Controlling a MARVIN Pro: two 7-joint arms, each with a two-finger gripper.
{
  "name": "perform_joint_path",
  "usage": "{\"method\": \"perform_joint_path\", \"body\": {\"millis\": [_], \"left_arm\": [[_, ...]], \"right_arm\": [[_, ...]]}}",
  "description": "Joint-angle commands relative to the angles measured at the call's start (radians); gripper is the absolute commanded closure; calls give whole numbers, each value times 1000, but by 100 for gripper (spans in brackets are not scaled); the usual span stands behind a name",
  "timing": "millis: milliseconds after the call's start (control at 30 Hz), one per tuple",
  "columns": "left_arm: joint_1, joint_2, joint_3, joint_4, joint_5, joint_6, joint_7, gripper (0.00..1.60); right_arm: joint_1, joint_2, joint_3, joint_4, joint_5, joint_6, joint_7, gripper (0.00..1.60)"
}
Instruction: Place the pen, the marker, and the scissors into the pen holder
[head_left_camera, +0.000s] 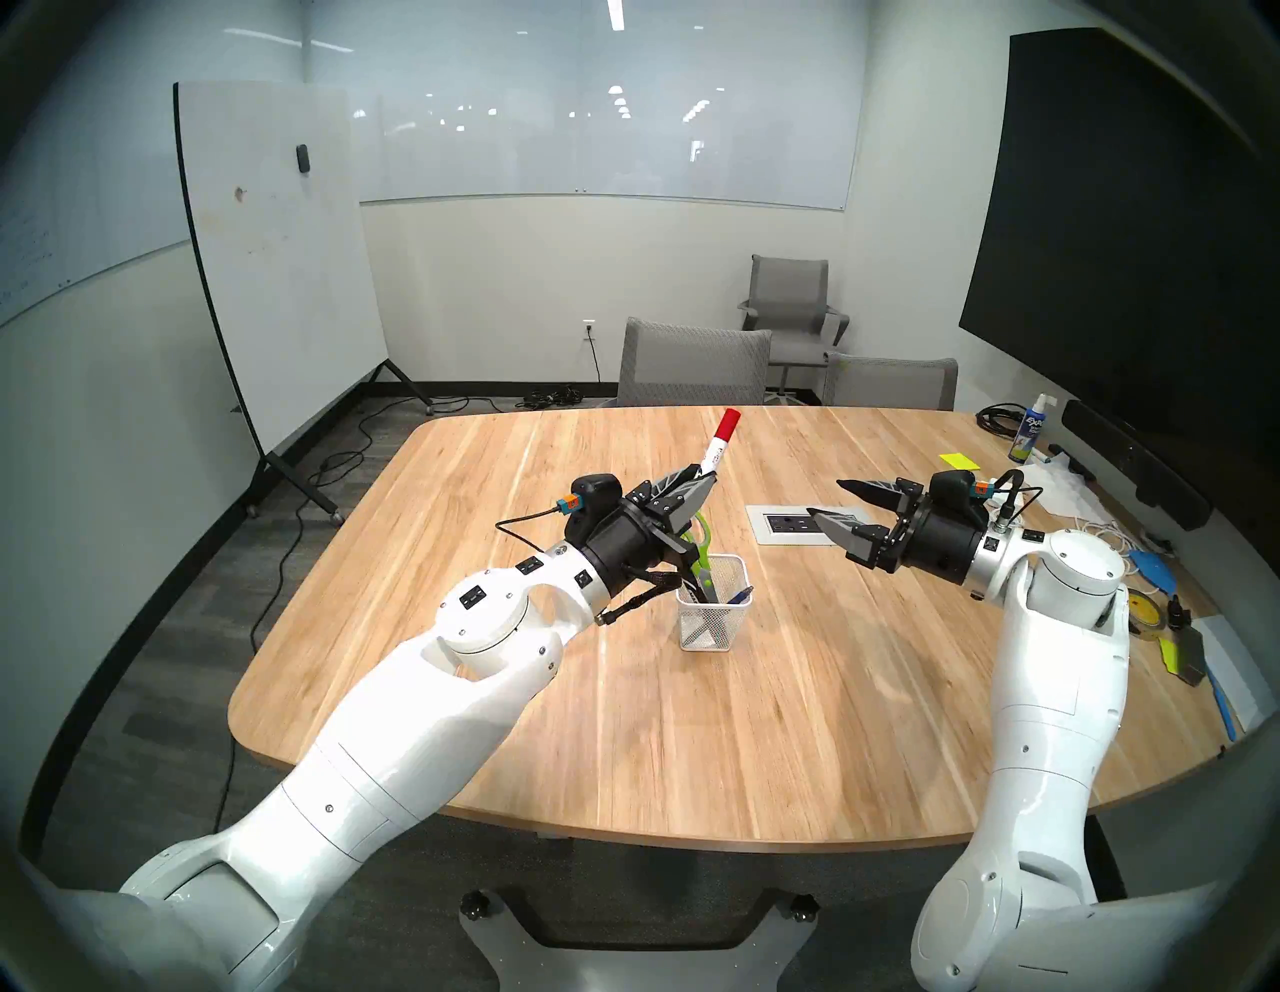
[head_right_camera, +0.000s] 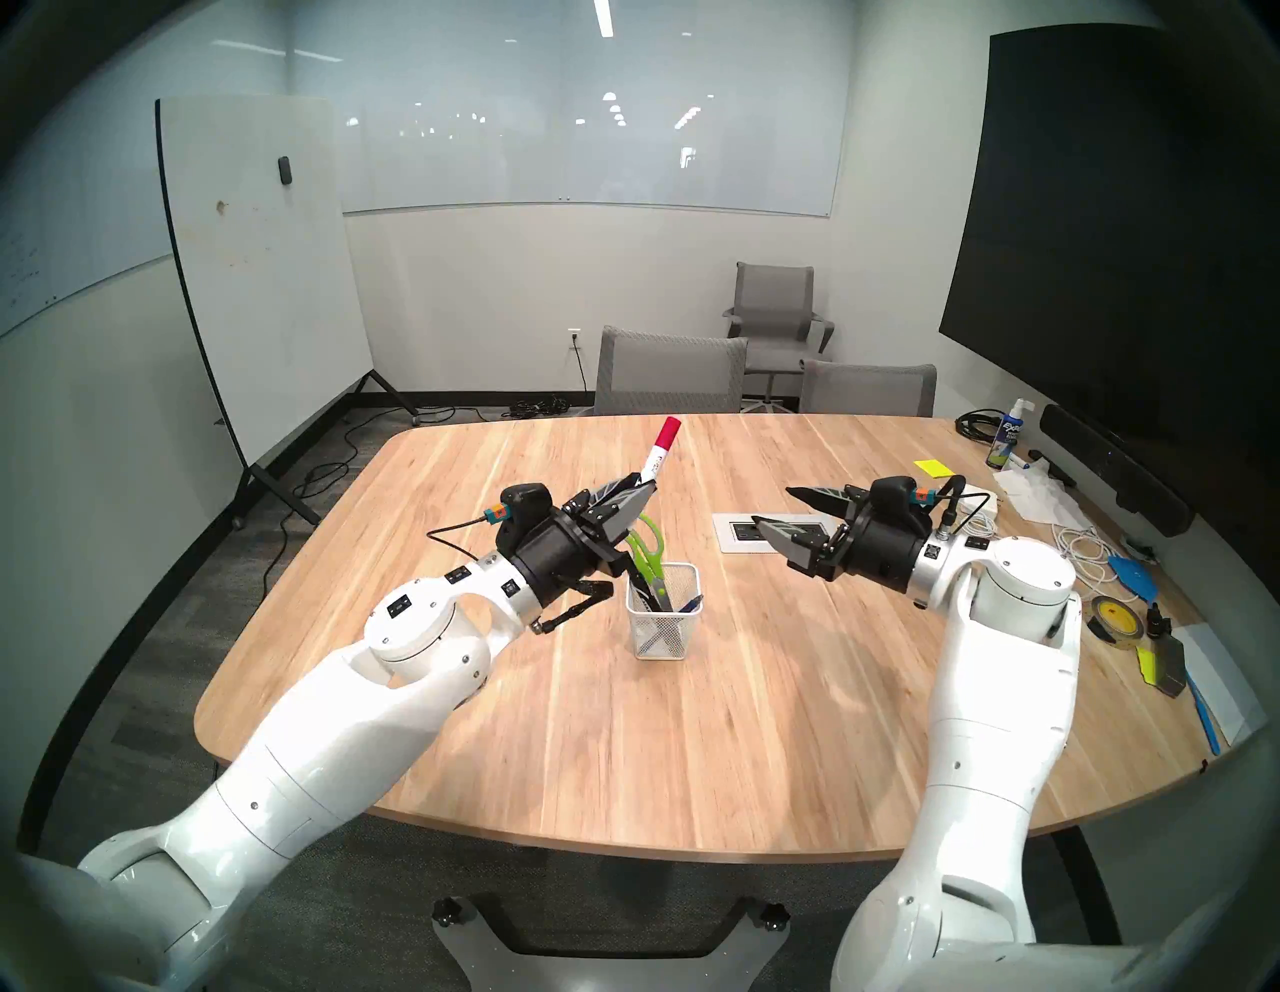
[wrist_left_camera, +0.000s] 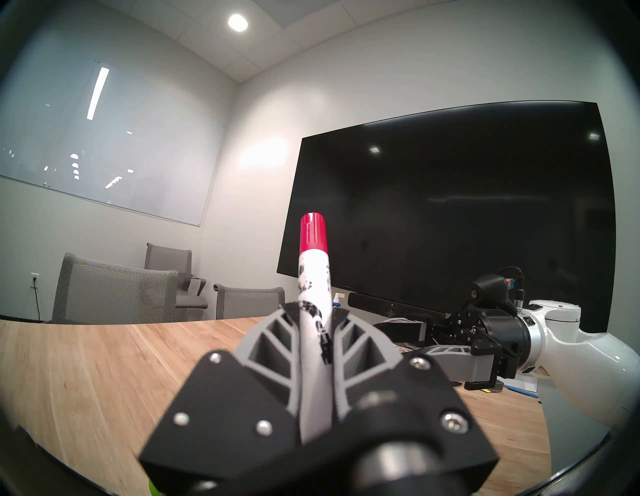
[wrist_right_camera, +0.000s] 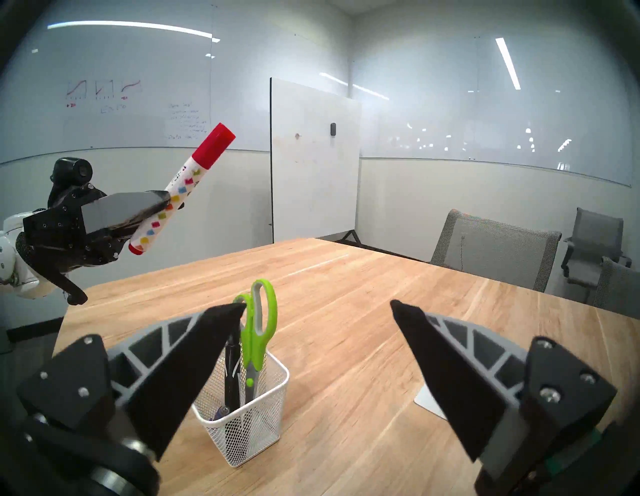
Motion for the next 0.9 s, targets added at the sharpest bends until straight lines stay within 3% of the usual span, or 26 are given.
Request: {"method": "perform_joint_path", "body": {"millis": [0, 867], "left_arm": [[-13, -5, -6, -24, 3, -5, 2, 160], [-13, -5, -5, -24, 2, -5, 2, 160]], "right_arm": [[42, -14, -12, 0, 6, 8, -14, 0], [71, -93, -88, -17, 7, 40, -69, 0]]}}
